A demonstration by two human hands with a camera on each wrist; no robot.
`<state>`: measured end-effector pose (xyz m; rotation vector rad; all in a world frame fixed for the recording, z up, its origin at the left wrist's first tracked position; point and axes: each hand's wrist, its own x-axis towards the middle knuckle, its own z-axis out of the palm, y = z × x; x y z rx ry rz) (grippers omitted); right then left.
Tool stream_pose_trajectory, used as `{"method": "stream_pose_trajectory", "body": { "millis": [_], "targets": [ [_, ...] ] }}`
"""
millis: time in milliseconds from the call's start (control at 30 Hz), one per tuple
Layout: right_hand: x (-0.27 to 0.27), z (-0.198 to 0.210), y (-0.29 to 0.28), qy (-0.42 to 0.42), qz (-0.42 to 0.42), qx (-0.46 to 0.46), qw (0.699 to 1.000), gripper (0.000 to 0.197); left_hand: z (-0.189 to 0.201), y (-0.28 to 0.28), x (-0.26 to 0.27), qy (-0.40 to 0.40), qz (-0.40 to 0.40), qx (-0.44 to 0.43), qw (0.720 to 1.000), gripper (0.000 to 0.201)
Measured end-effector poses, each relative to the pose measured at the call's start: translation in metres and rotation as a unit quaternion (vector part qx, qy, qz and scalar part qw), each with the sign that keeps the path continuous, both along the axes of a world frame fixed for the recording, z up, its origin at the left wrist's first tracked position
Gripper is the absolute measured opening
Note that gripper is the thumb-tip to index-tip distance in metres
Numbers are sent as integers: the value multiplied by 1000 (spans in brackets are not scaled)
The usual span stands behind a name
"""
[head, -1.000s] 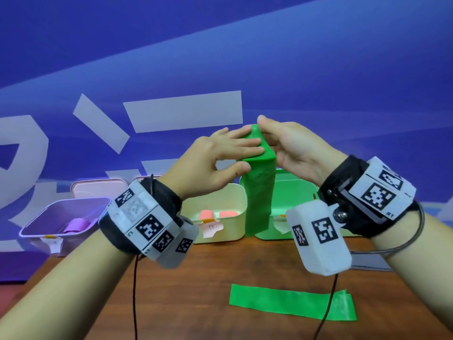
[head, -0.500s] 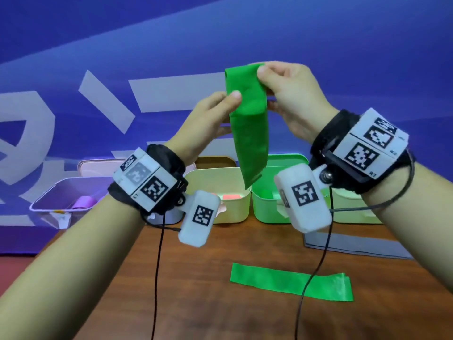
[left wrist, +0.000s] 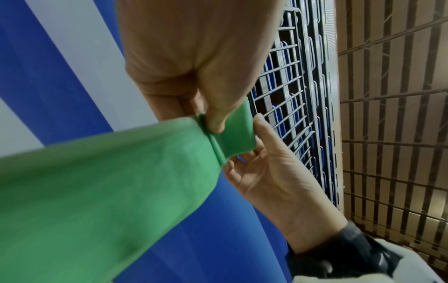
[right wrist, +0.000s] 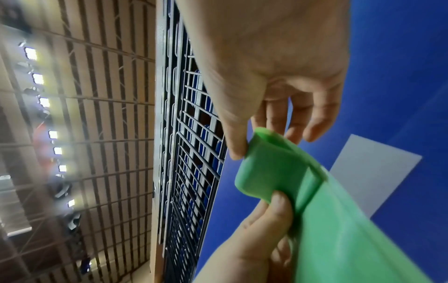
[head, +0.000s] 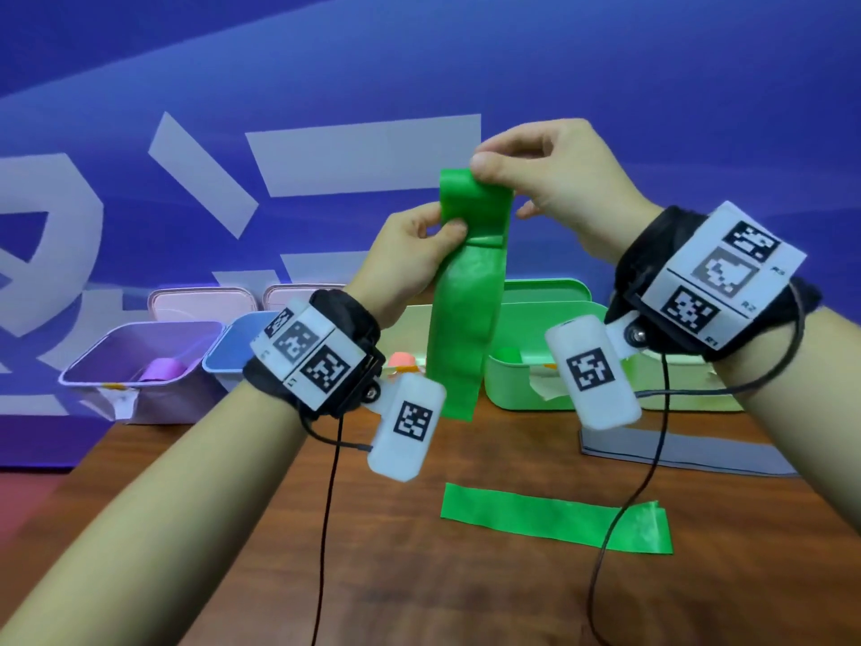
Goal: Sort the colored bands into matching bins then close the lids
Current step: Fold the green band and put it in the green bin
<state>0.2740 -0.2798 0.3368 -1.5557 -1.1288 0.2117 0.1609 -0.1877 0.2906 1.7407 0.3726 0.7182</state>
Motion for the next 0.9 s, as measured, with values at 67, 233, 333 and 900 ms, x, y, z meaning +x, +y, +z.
{"method": "stream_pose_trajectory", "body": {
  "millis": [67,233,333,900],
  "targets": [
    [0,-1,-1,-27,16,-21,999,19,-5,1,-2,19,5,-22,1000,16],
    [0,-7,4,-128,3,-69,989,17,-13,4,-6,43,0,-29,999,15],
    [2,-7,6,-168,-58,-63,982,11,-17,3,-9,62,-21,-31,997,18],
    [-12,-42,-3,-219,16,1,976,9,-11,15,-20,65,-43,-332,940,33]
  ]
}}
